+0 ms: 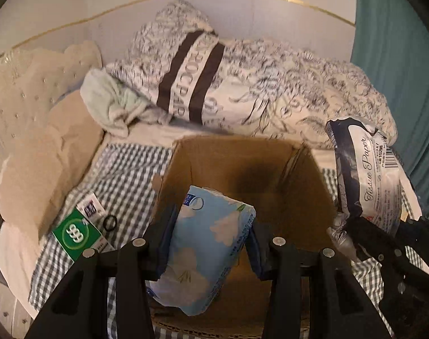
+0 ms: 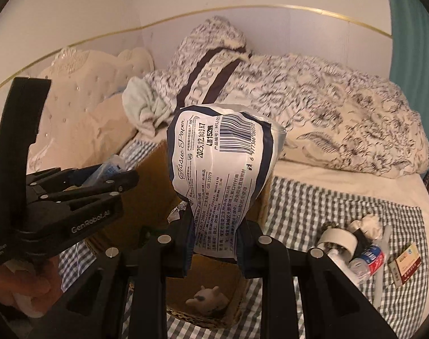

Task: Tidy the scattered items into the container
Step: 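Lower both items into the box and open both tools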

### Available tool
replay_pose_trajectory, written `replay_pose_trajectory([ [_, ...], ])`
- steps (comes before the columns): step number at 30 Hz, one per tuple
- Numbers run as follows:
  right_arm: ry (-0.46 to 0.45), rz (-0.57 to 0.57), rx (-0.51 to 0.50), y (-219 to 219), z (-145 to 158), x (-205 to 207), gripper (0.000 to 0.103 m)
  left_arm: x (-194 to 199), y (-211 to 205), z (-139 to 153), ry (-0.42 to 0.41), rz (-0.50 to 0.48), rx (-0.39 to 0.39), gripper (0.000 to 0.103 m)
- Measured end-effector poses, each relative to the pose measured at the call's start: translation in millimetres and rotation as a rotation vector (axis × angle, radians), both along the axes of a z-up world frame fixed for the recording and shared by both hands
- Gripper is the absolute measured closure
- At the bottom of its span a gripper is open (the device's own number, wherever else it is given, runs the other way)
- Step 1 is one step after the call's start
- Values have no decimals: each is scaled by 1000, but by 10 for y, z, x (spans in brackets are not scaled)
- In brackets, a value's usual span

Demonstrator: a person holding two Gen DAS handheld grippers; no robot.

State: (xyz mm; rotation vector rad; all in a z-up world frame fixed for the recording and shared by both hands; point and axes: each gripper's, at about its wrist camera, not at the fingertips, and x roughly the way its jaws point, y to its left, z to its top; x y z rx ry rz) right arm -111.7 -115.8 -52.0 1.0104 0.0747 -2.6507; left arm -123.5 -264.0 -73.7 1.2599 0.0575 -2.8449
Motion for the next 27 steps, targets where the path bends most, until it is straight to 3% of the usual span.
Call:
replay_pose_trajectory([
  [3, -61, 31, 26, -86, -153, -90, 78, -99, -89, -198, -73, -1, 45, 57],
  [9, -163, 70, 64, -228, -473, -233, 78, -186, -82, -509, -168, -13, 2, 57],
  [13, -218, 84, 94, -278, -618, -271, 76, -230, -98, -664, -227, -22, 15, 56],
  [18, -273, 86, 102, -268, -750, -297, 72, -215, -82, -704, -236, -21, -5, 56],
  [22, -263, 83, 99, -253, -757, -275, 67, -194, -66, -665, -230, -14, -10, 53],
  [27, -228, 78, 95, -229, -677, -228, 51, -163, -33, -558, -212, -6, -5, 48],
])
